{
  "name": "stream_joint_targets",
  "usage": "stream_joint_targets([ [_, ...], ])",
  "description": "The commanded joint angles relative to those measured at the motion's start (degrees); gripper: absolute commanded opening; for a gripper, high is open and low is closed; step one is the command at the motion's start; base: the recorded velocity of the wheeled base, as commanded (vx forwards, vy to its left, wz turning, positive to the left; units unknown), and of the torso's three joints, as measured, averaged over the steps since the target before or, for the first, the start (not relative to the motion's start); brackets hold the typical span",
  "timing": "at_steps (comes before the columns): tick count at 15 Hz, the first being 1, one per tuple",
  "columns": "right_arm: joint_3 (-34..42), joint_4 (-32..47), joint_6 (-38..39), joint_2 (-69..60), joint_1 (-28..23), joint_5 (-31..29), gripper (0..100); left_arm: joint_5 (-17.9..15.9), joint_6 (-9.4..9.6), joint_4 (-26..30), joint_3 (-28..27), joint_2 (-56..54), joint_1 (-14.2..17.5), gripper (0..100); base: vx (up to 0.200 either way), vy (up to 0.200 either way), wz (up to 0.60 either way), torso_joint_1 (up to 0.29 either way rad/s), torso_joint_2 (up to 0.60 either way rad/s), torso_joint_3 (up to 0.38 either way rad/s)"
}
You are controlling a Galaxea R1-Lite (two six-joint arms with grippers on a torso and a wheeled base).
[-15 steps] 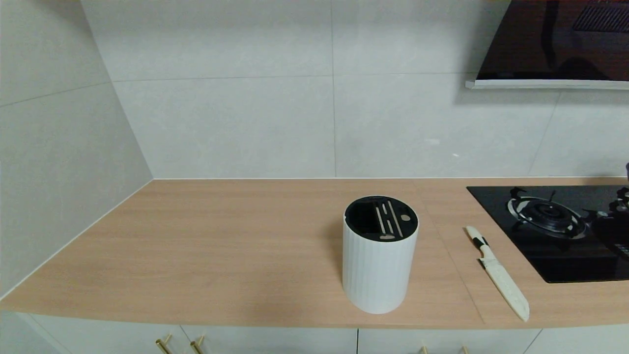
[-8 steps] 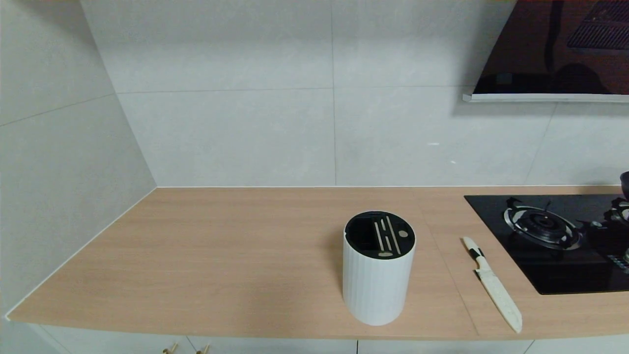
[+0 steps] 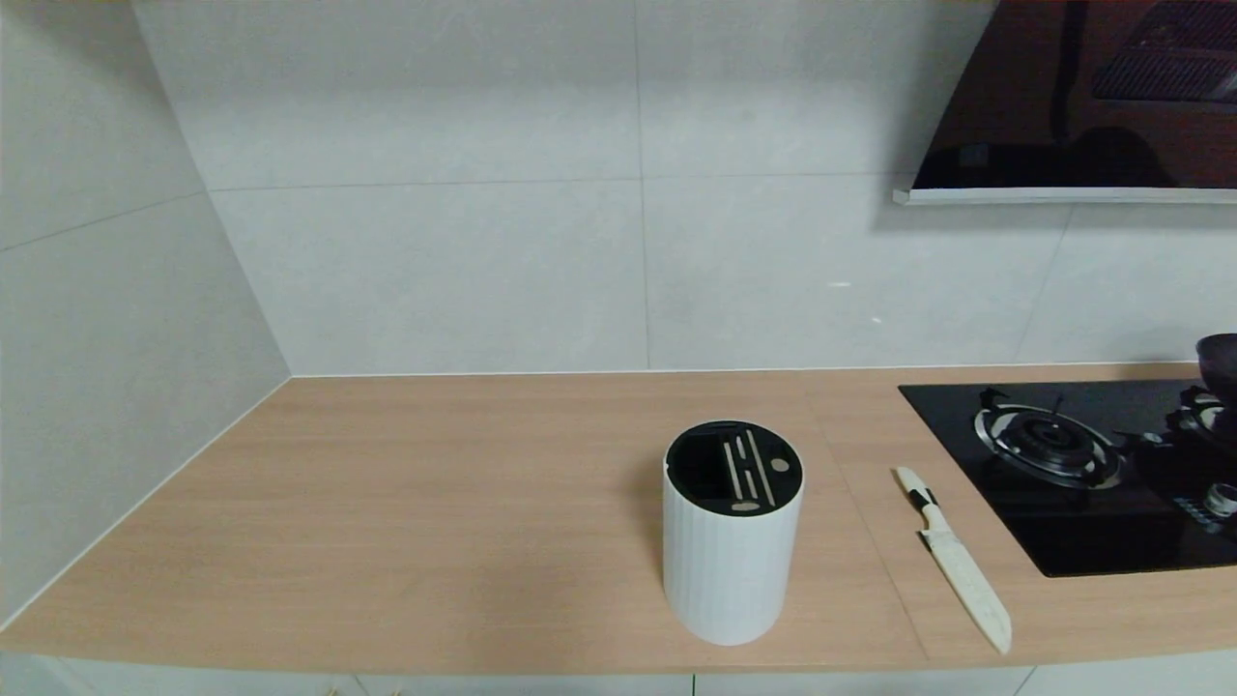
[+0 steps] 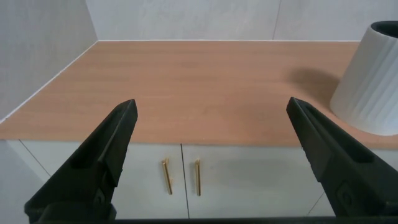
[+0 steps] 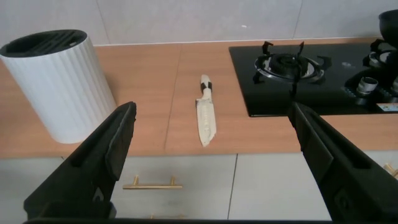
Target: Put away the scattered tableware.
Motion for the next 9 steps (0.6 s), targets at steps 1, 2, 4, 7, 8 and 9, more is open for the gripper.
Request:
stream_joint_targets([
  [1, -0.01, -0.01, -0.01, 0.07, 0.05, -0.01, 100, 0.02, -0.01, 0.00, 0.00, 0.09, 0.09, 100, 0.000, 0.000, 0.00, 0.000, 0.00, 0.000],
  [2, -0.01, -0.01, 0.08, 0.07, 0.05, -0.01, 100, 0.02, -0.01, 0.00, 0.00, 0.09, 0.00, 100, 0.000, 0.000, 0.00, 0.000, 0.00, 0.000],
  [4, -0.01, -0.01, 0.08, 0.07, 0.05, -0.01, 100, 0.10, -0.01, 0.00, 0.00, 0.09, 0.09, 100, 0.000, 0.000, 0.00, 0.000, 0.00, 0.000],
  [7, -0.01, -0.01, 0.16, 0.07, 0.05, -0.01, 100, 0.10, -0.01, 0.00, 0.00, 0.09, 0.09, 100, 0.000, 0.000, 0.00, 0.000, 0.00, 0.000],
  [8, -0.01, -0.01, 0.16, 0.07, 0.05, 0.08, 100, 0.02, -0.01, 0.00, 0.00, 0.09, 0.00, 100, 0.000, 0.000, 0.00, 0.000, 0.00, 0.000],
  [9, -0.01, -0.01, 0.34, 0.07, 0.05, 0.08, 100, 0.10, -0.01, 0.00, 0.00, 0.00, 0.00, 100, 0.000, 0.000, 0.00, 0.000, 0.00, 0.000],
])
